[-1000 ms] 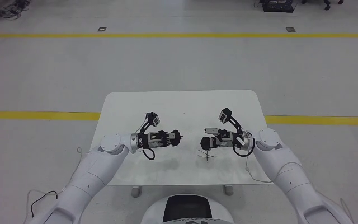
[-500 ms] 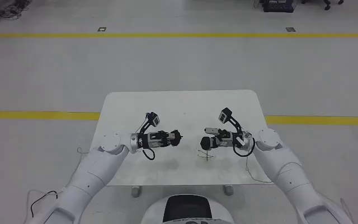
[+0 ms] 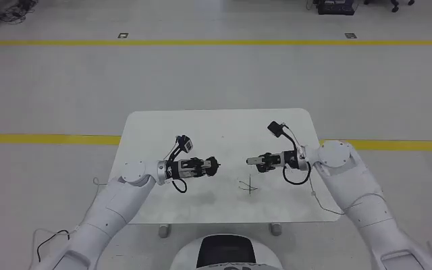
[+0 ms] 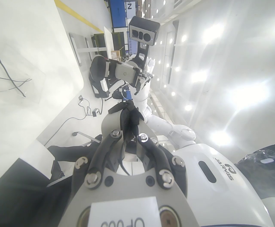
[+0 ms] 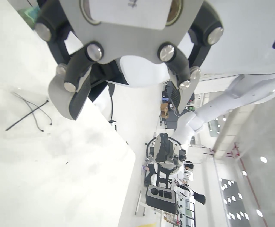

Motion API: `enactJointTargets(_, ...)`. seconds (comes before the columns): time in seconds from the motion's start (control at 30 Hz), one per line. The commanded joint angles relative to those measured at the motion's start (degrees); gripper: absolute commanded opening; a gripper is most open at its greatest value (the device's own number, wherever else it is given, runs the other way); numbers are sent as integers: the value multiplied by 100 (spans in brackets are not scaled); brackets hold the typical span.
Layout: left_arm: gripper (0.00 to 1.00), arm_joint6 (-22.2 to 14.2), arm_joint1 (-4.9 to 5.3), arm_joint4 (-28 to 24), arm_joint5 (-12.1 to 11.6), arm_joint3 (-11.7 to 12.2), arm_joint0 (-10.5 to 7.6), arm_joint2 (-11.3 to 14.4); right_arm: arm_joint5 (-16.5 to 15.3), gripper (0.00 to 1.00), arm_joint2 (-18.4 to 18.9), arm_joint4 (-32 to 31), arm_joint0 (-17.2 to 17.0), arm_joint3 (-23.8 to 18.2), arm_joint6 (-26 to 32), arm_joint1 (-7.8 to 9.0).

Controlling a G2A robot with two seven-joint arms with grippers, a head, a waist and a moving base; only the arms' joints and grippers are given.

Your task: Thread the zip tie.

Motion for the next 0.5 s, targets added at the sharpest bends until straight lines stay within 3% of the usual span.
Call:
enactJointTargets(0.0,0,0,0,0,0,0,0,0,-47,100,-39,-273,92,-38,-22,11)
enactJointTargets(0.13,0,0,0,0,0,0,0,0,-273,100,-232,-808,345,-91,-46,8)
enactJointTargets(0.47,0,0,0,0,0,0,0,0,-273,100,-232,-808,345,-91,-46,8)
